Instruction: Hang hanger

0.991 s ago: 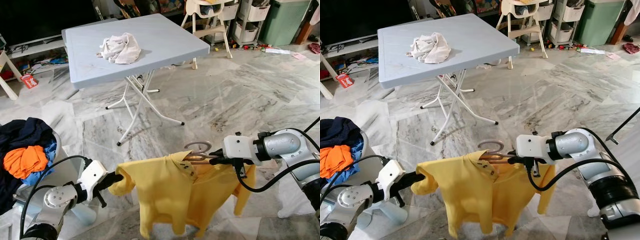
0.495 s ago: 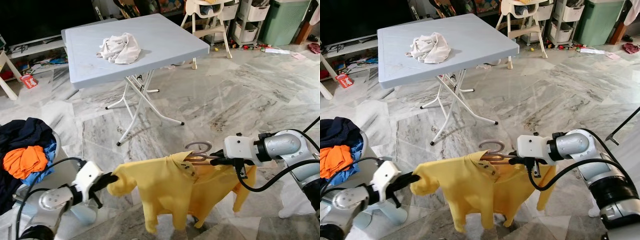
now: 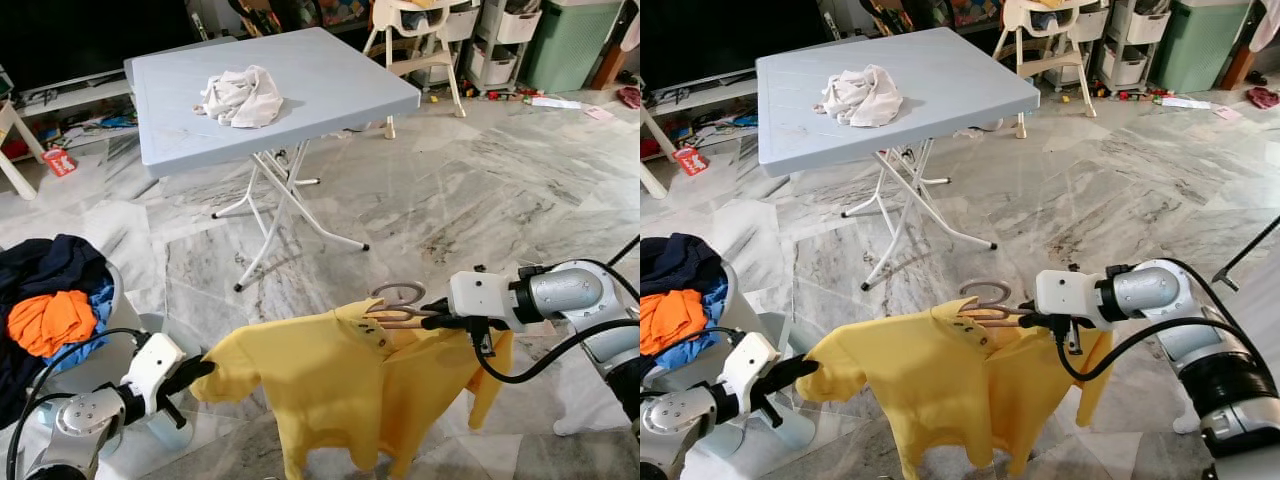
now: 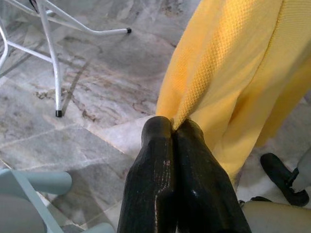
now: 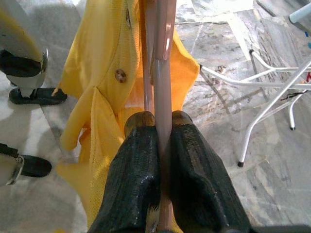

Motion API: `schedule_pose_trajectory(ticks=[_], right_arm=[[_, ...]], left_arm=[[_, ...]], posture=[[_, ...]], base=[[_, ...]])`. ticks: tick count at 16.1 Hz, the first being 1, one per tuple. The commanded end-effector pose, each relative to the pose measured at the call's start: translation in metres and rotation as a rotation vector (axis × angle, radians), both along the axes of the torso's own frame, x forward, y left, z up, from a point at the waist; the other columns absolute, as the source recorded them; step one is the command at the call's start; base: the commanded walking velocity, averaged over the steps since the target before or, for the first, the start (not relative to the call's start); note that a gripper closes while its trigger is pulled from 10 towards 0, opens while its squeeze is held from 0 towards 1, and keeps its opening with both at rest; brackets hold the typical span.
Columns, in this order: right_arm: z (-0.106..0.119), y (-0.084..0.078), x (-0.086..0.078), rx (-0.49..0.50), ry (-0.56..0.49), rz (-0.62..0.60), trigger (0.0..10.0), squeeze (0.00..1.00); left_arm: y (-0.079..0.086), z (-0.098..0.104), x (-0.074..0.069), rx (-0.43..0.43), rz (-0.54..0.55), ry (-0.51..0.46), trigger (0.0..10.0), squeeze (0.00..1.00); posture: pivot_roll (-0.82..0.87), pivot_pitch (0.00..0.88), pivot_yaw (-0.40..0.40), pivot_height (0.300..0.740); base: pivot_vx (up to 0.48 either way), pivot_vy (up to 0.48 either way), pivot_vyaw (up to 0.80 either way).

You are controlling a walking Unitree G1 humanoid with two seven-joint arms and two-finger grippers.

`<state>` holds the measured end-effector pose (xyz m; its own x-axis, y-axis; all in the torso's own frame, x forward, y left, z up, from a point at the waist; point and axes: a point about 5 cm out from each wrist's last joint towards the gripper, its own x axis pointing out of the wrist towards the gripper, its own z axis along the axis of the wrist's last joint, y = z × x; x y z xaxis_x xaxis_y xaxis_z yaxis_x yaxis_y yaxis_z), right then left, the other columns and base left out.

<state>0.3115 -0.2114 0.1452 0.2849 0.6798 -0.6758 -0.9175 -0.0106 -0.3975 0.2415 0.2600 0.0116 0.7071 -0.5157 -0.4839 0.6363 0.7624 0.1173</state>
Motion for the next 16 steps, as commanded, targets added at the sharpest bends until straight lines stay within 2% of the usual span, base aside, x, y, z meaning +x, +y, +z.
schedule_pose_trajectory(ticks=[1, 6, 12, 13, 14, 15, 16], right_arm=[[0.017, -0.001, 0.007, 0.033, -0.07, -0.007, 0.0, 0.0], [0.018, -0.001, 0.008, 0.034, -0.071, -0.01, 0.0, 0.0], [0.017, -0.001, 0.01, 0.038, -0.076, -0.014, 0.0, 0.0], [0.016, 0.001, 0.01, 0.041, -0.077, -0.012, 0.0, 0.0], [0.016, 0.002, 0.01, 0.045, -0.078, -0.008, 0.0, 0.0], [0.015, 0.003, 0.011, 0.046, -0.078, -0.008, 0.0, 0.0], [0.015, 0.003, 0.011, 0.048, -0.078, -0.008, 0.0, 0.0]], left_arm=[[0.012, -0.001, -0.006, 0.019, 0.039, 0.009, 0.0, 0.0], [0.015, -0.006, -0.013, 0.02, 0.055, 0.034, 0.0, 0.0], [0.02, -0.016, -0.032, 0.011, 0.091, 0.064, 0.0, 0.0], [0.017, -0.016, -0.032, 0.003, 0.088, 0.05, 0.0, 0.0], [0.012, -0.01, -0.024, -0.01, 0.089, -0.01, 0.0, 0.0], [0.01, -0.007, -0.021, -0.018, 0.088, -0.027, 4.5, 0.0], [0.007, -0.002, -0.015, -0.036, 0.077, -0.054, 10.0, 0.33]], posture=[[-0.03, 0.033, 0.074, 0.74], [-0.03, 0.031, 0.072, 0.74], [-0.02, 0.03, 0.067, 0.74], [-0.02, 0.03, 0.067, 0.74], [-0.02, 0.029, 0.064, 0.74], [-0.01, 0.029, 0.064, 0.74], [-0.01, 0.028, 0.064, 0.74]], base=[[0.0, 0.0, 0.0], [0.0, 0.0, 0.0], [0.0, 0.0, 0.0], [0.0, 0.0, 0.0], [0.0, 0.0, 0.0], [0.0, 0.0, 0.0], [0.0, 0.0, 0.0]])
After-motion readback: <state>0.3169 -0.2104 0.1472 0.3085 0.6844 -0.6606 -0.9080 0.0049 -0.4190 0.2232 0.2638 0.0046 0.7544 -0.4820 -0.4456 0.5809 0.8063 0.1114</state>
